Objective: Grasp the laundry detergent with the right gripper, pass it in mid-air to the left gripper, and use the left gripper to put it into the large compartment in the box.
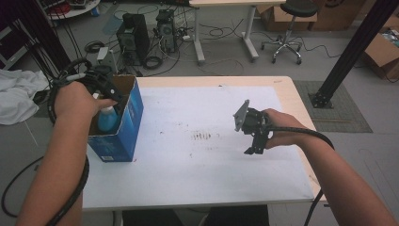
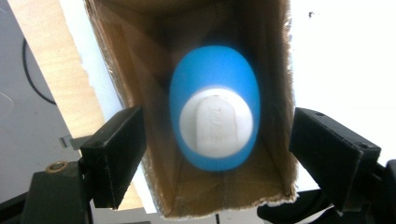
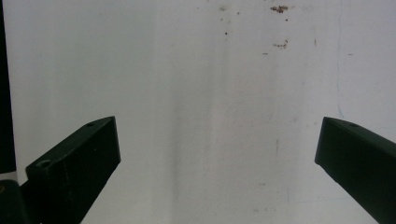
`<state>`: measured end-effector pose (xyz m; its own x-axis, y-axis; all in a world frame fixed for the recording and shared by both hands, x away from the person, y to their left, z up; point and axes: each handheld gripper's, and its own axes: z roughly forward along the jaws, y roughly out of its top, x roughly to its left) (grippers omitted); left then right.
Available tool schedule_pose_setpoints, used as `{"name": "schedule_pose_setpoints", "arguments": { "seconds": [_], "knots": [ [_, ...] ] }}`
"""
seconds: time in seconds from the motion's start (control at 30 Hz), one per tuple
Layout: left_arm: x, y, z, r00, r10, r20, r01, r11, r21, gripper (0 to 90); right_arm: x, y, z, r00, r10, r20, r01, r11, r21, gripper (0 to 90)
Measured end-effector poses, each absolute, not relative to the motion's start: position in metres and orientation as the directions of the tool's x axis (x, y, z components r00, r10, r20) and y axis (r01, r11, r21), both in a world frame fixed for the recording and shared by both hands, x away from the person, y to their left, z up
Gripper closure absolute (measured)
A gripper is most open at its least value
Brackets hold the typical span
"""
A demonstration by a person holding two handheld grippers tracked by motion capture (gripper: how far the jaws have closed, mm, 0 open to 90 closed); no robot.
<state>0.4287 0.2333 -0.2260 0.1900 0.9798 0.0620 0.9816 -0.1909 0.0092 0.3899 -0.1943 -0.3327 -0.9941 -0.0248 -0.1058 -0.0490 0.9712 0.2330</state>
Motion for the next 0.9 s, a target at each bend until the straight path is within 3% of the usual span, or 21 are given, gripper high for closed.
{"name": "schedule_pose_setpoints", "arguments": {
  "seconds": [0.9],
  "knots": [
    [0.421, 0.176, -0.173, 0.44, 0.897, 0.03, 0.897, -0.441, 0.036, 4.3, 0.388, -0.193, -0.331, -0.994, -0.021, -0.107, -0.045, 0.973, 0.226, 0.0]
  ]
}}
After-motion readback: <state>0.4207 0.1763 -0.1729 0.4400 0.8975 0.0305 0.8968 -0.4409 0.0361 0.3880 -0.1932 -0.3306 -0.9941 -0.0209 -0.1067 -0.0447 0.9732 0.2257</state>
